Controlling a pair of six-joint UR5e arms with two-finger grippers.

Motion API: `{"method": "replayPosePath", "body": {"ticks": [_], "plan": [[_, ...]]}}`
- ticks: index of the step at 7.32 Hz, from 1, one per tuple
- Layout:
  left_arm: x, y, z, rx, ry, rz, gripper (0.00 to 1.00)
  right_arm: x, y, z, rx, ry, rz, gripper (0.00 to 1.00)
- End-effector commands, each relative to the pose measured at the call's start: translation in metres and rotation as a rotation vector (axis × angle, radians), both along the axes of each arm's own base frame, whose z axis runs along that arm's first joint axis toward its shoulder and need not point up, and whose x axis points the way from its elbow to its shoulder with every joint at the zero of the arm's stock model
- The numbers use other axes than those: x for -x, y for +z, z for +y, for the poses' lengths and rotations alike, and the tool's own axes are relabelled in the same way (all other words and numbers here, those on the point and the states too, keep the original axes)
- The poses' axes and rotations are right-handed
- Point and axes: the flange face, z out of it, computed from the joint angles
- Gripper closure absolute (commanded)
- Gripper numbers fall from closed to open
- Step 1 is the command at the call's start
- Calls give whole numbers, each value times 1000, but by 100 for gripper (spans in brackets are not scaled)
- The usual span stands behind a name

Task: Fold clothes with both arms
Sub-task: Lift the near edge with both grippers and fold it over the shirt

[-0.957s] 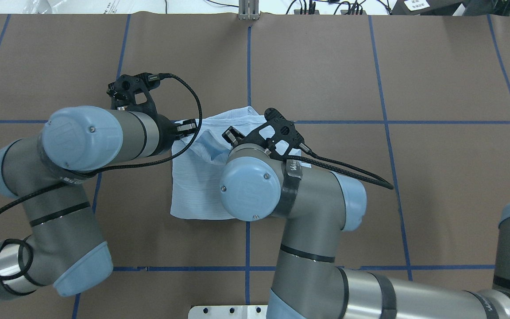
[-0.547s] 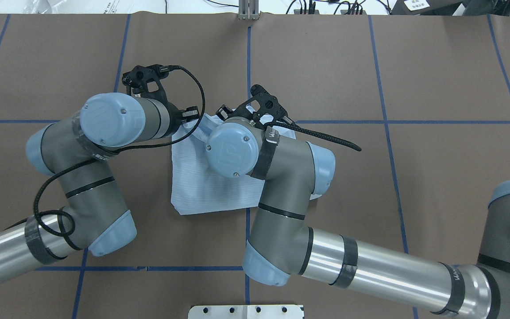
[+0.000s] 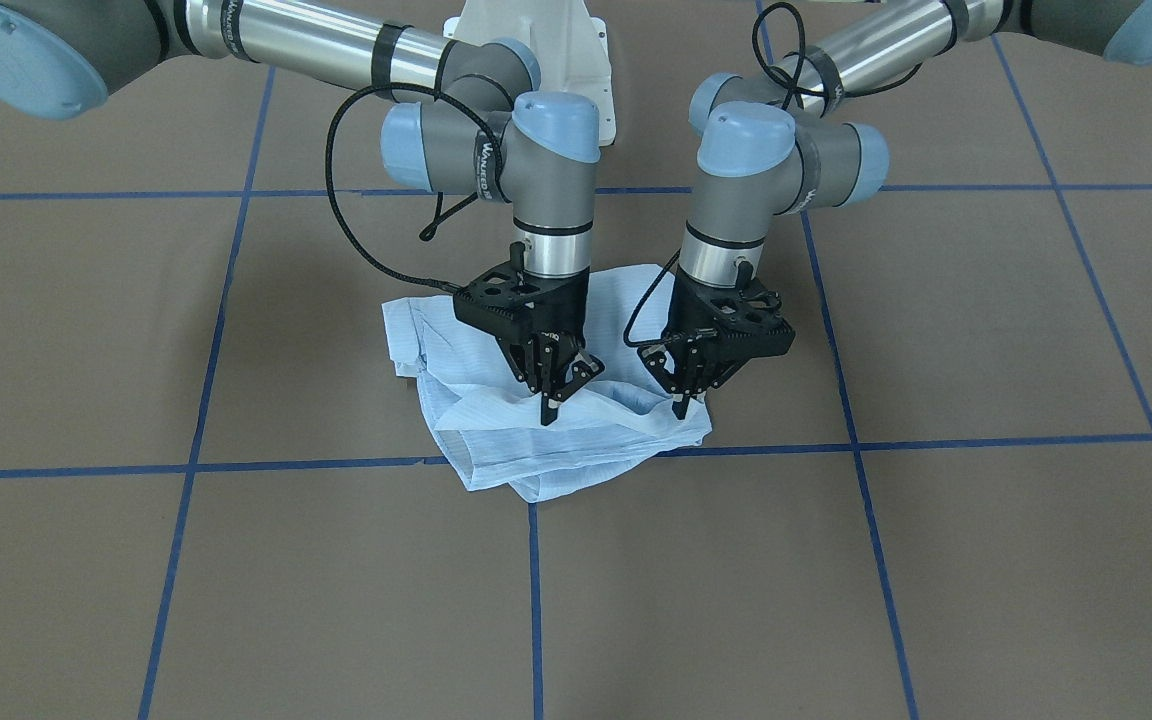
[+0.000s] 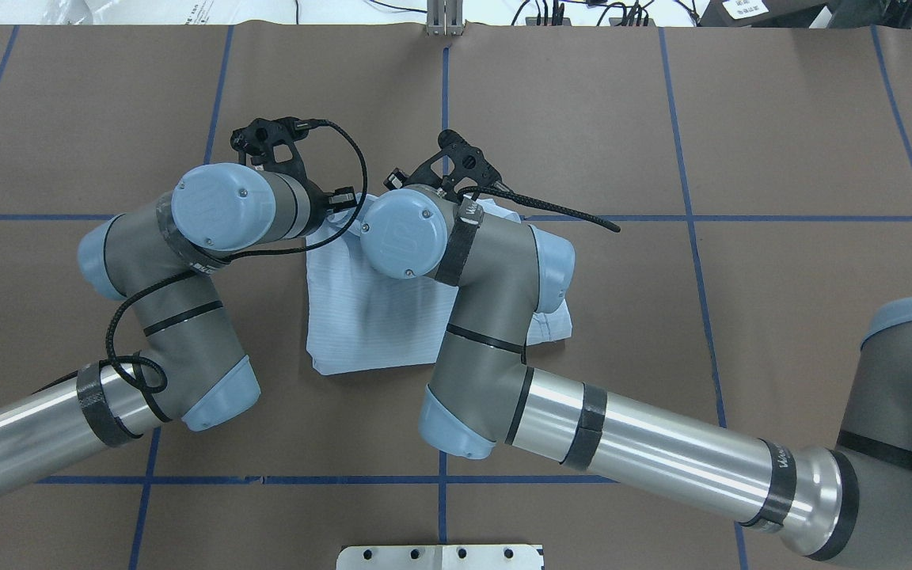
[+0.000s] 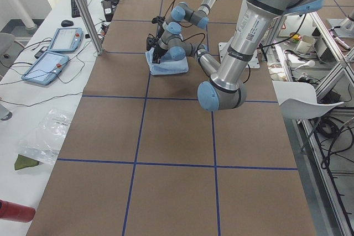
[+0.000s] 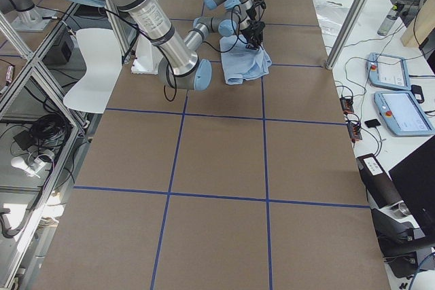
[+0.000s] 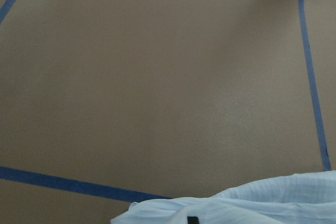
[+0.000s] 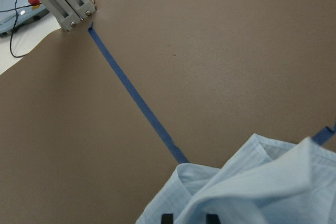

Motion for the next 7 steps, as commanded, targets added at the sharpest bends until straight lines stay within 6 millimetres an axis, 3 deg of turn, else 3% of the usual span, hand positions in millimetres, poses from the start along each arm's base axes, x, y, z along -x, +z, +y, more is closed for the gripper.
{"method": "replayPosePath", "body": {"ticks": [1,4,5,7], "plan": [[17,-5,-7,-107,71,-41,0,-25,-17,-30,29,-139,-8,0],[64,7,-6,-173,224,-63,0,-26,-16,-29,25,-179,2,0],[65,9,-4,-174,228,-65,0,-25,-5,-28,18,-203,26,0],[67,12,-5,-207,258,-90,0,-25,48,-25,4,-277,120,0]]}}
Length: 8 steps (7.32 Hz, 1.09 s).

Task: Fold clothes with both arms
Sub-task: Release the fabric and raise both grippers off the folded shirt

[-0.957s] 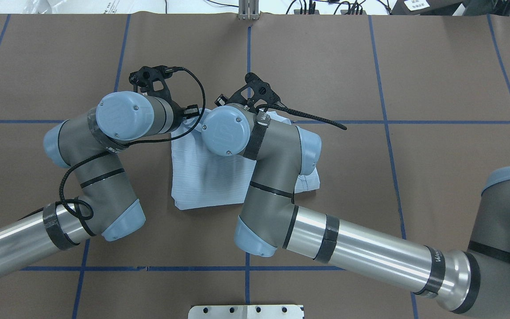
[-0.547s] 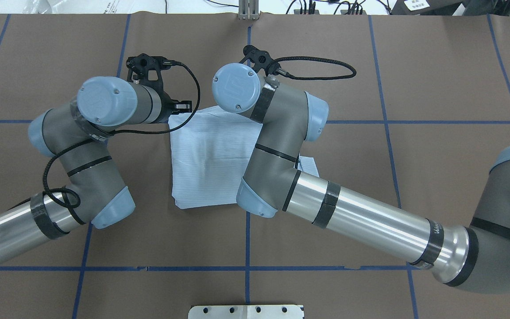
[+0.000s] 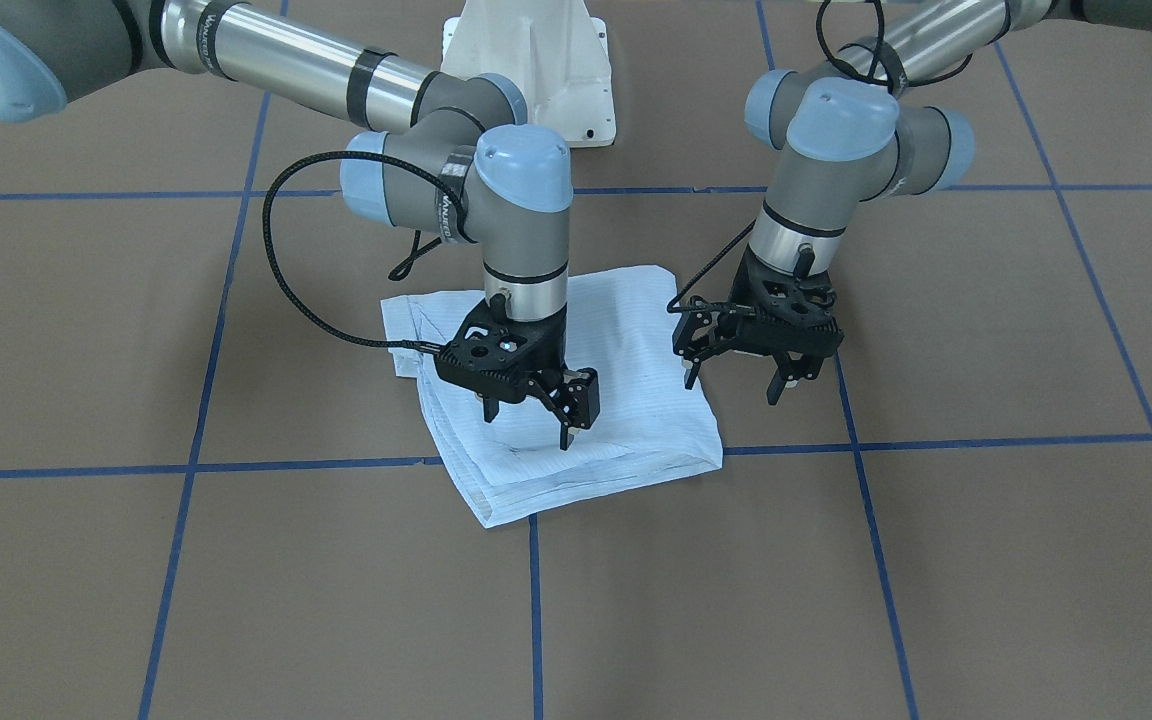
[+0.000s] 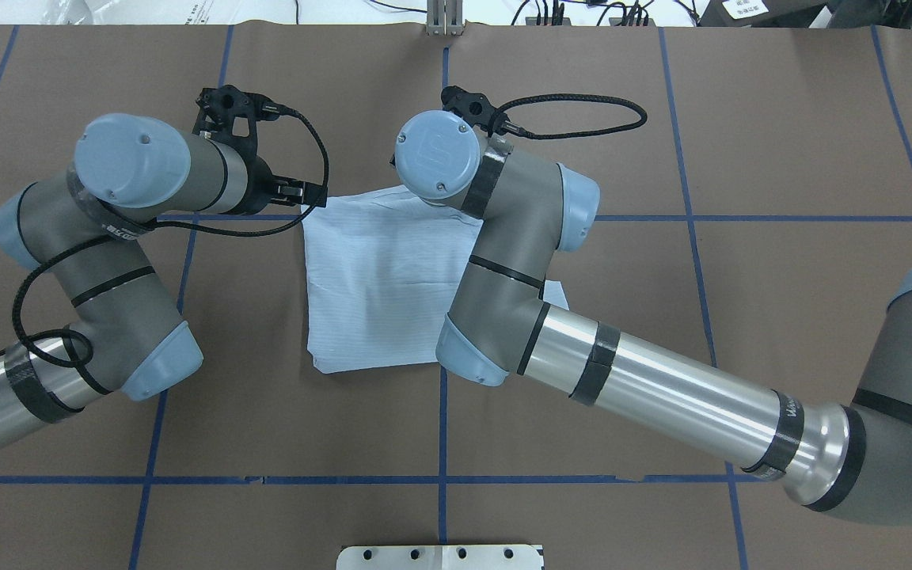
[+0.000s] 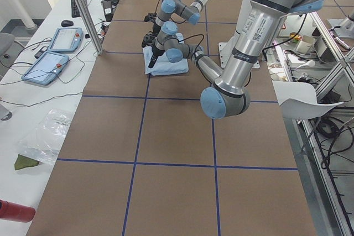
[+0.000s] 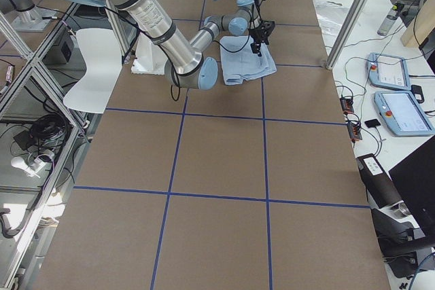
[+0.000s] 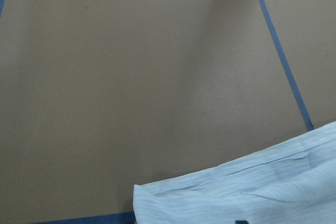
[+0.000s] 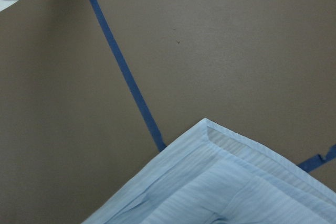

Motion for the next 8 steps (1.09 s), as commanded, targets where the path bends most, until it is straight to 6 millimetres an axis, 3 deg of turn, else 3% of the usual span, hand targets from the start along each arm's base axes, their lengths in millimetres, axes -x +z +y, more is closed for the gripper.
{"method": "replayPosePath", "body": {"ticks": [1,2,3,4,8], "plan": [[3,1,0,-18,16,-10,0,-13,50,10,-16,-69,68,0],[3,2,-1,-17,15,-12,0,-42,62,31,-17,-105,89,0],[3,1,0,-13,13,-8,0,-66,50,70,3,-141,110,0],[3,1,0,-11,12,-6,0,-64,56,107,3,-171,122,0],[4,1,-1,-7,8,-5,0,-49,83,156,-61,-155,72,0]]}}
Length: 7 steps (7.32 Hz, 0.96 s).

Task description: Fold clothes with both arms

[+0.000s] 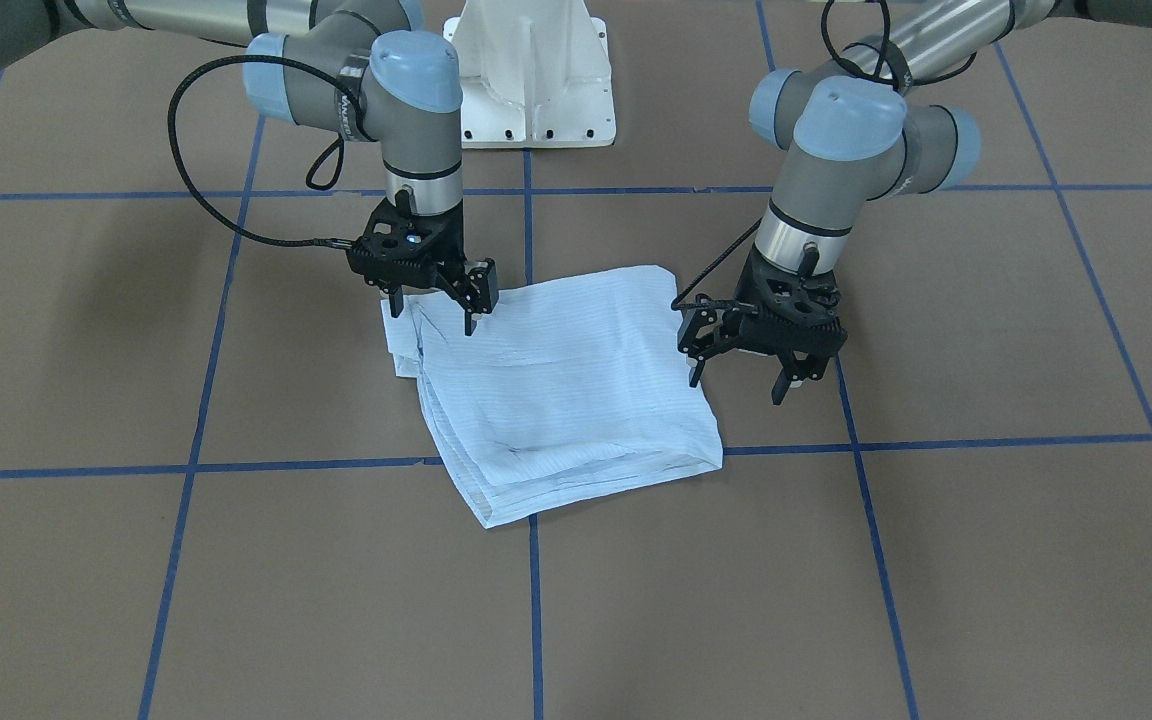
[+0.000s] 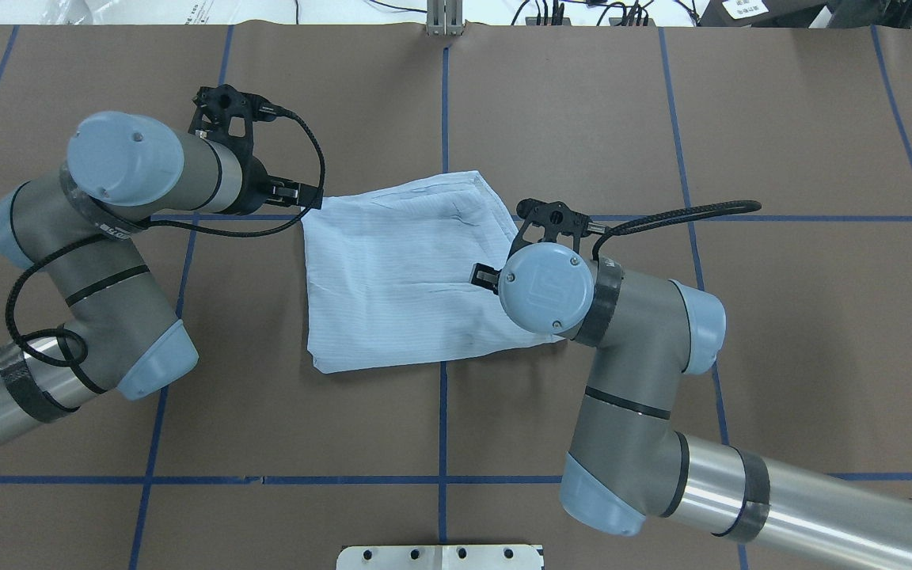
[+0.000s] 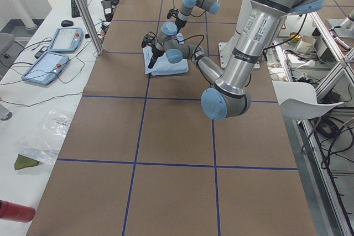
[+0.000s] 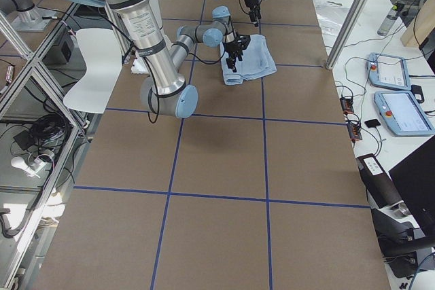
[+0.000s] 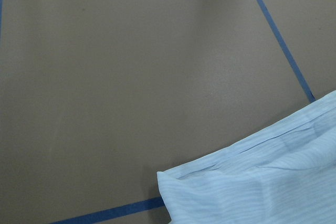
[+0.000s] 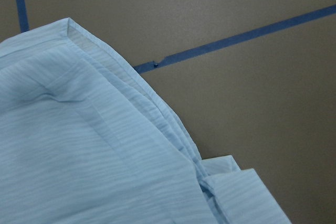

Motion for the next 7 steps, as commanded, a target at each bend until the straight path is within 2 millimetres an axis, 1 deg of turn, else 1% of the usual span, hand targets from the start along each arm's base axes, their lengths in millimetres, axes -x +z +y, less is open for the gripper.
{"method": "replayPosePath", "body": {"ticks": [1,2,3,5,6,7], "plan": [[1,-1,0,1,-3,3,0,5,22,19,-41,11,-30,0],[2,-3,1,-2,-3,6,0,12,26,25,-47,5,-25,0],[3,-4,1,-4,-3,8,0,18,32,27,-61,6,-7,0],[4,-6,2,-6,-3,11,0,16,41,29,-57,5,3,0],[4,-6,2,-6,-3,11,0,12,33,30,-69,0,-8,0],[4,-7,2,-8,-3,13,0,4,23,28,-70,-1,-23,0]]}}
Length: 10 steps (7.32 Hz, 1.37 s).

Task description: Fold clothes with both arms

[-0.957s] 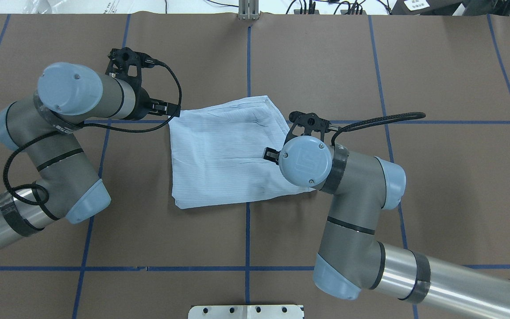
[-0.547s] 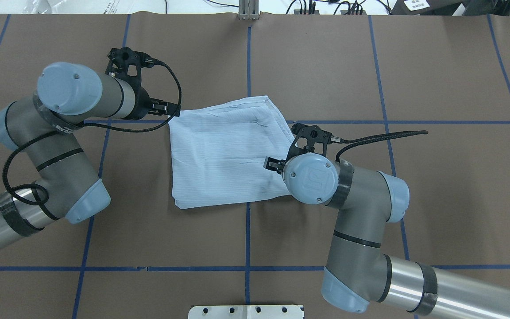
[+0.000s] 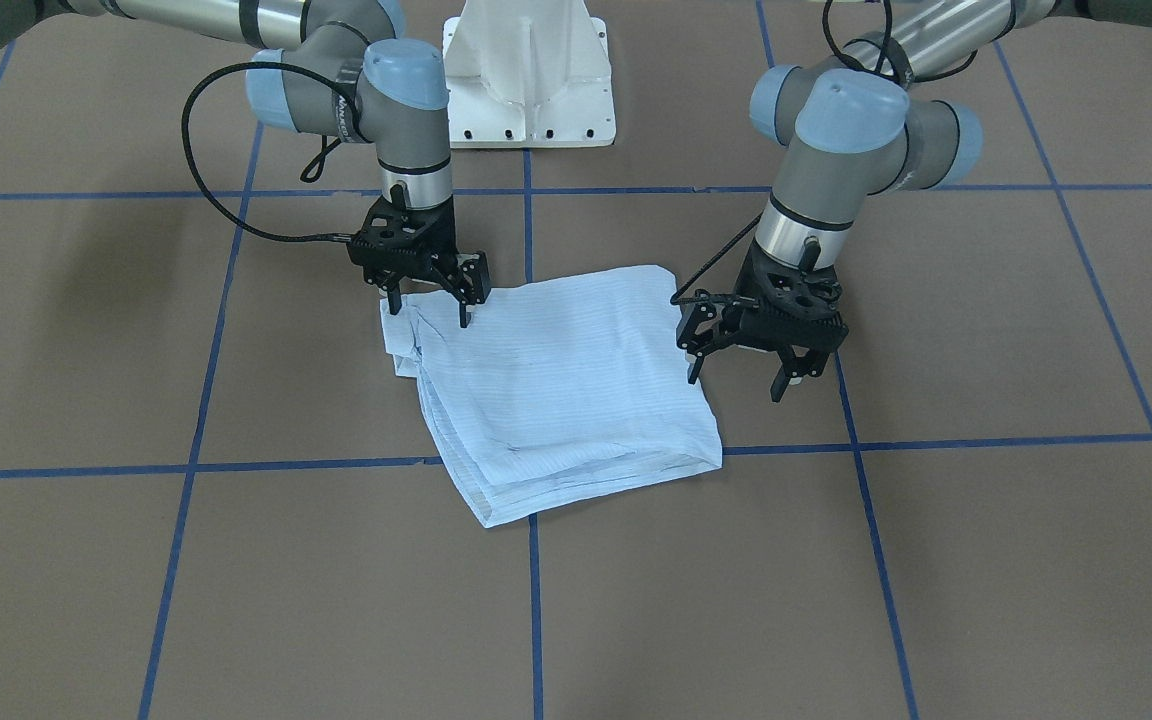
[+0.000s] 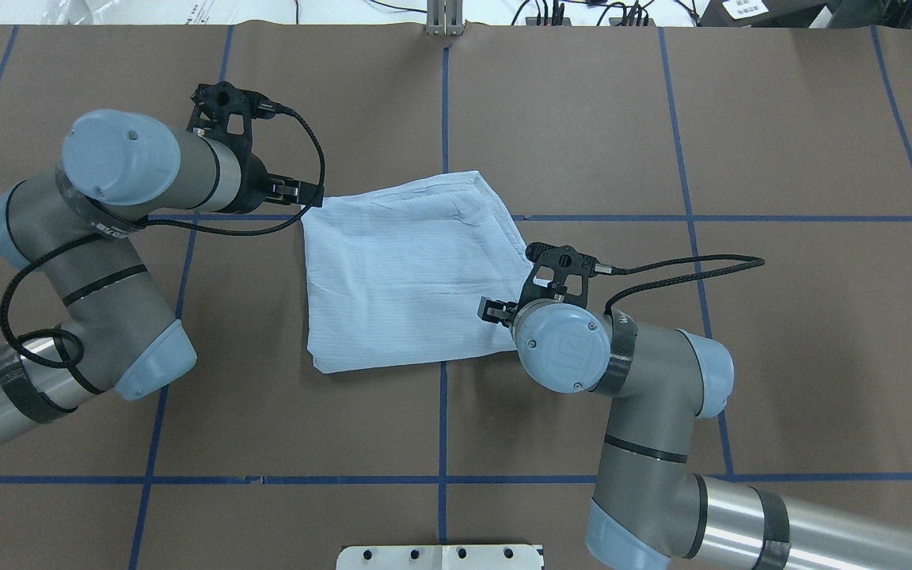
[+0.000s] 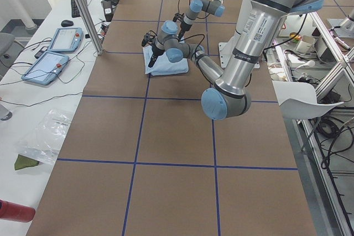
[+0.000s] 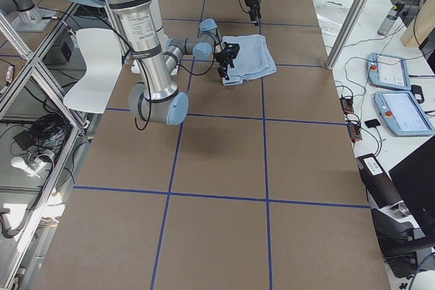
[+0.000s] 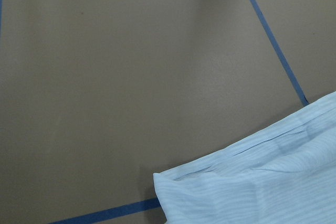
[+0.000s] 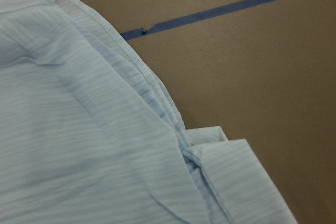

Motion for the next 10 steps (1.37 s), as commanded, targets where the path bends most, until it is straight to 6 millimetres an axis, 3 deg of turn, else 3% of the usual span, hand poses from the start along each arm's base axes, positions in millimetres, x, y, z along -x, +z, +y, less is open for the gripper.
{"method": "replayPosePath", "body": {"ticks": [1,3,5,7,8,9,10], "plan": [[2,-3,2,-5,0,5,0,-29,-24,-10,22,-13,-25,0],[25,5,26,-4,36,13,0,-104,-58,-27,44,-122,6,0],[78,32,71,-52,100,-25,0,-180,-38,-62,48,-248,35,0],[160,72,89,-116,156,-118,0,-282,28,-106,-8,-402,102,0],[219,102,85,-170,212,-189,0,-357,77,-113,-44,-490,139,0],[279,133,83,-202,269,-231,0,-434,128,-104,-74,-566,168,0],[333,162,83,-192,280,-242,0,-491,174,-86,-73,-611,174,0]]}}
